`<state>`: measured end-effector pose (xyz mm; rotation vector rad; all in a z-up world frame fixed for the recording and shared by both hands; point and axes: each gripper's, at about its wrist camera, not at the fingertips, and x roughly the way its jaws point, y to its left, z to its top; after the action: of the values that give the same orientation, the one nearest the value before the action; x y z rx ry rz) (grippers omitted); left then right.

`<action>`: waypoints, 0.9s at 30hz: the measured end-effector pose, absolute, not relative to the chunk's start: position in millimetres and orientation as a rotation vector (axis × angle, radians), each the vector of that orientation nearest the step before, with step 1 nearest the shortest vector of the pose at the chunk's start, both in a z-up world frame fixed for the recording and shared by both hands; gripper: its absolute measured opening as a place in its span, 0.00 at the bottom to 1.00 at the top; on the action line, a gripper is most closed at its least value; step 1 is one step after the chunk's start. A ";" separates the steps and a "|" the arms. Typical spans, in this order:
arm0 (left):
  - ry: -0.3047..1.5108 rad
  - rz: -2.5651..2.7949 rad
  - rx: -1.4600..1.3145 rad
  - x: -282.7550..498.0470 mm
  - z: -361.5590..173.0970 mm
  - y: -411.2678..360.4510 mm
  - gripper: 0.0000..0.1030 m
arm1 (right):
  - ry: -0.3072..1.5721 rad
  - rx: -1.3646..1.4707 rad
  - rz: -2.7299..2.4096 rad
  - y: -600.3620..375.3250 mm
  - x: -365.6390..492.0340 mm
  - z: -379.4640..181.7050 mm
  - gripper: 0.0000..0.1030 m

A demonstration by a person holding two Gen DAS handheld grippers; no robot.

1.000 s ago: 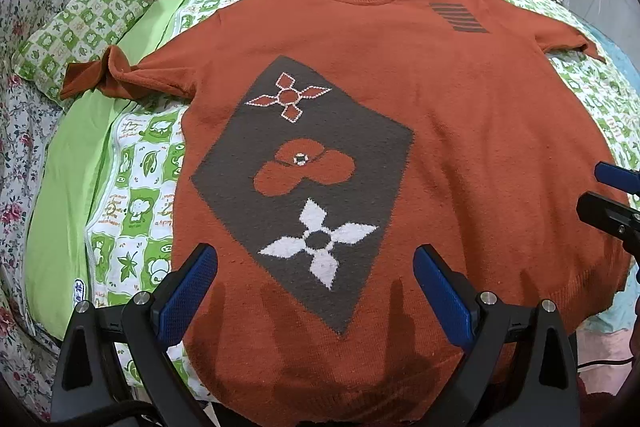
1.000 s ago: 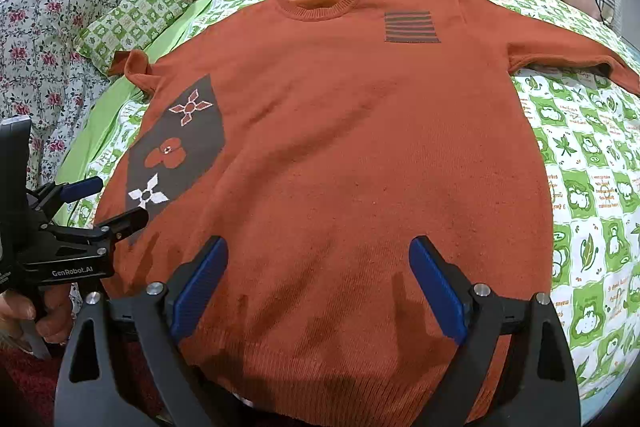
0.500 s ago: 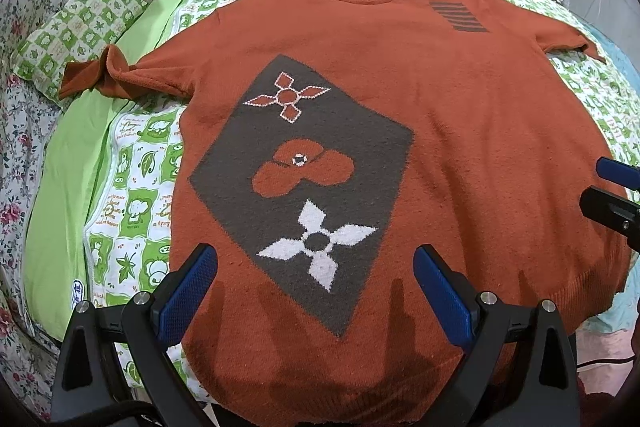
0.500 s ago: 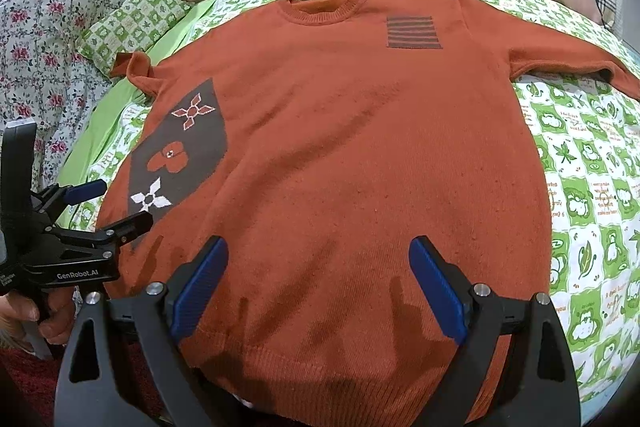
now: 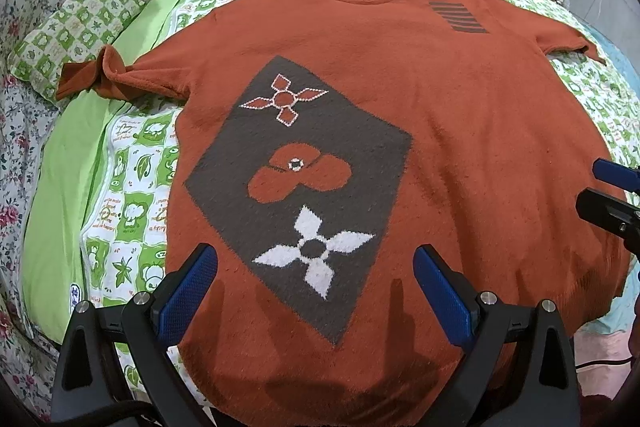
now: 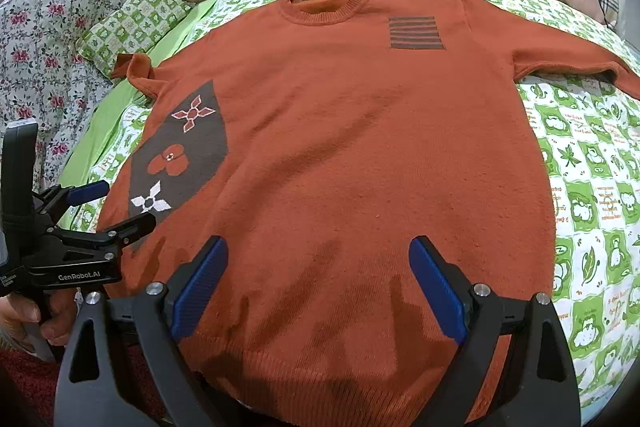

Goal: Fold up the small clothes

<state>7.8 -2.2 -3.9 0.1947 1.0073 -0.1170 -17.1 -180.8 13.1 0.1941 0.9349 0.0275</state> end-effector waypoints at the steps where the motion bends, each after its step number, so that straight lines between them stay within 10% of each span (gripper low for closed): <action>1: 0.998 -0.119 0.192 8.5 -3.7 -2.5 0.96 | 0.935 0.196 0.027 -180.6 -17.1 13.2 0.89; 27: 1.016 -0.158 0.173 32.9 -1.8 -13.4 0.96 | 0.954 0.252 0.016 -203.4 -4.6 10.5 0.89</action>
<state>32.9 -13.4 -1.8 0.1725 1.0160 -0.1579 -4.6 -203.4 10.5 0.2524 0.9541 0.0165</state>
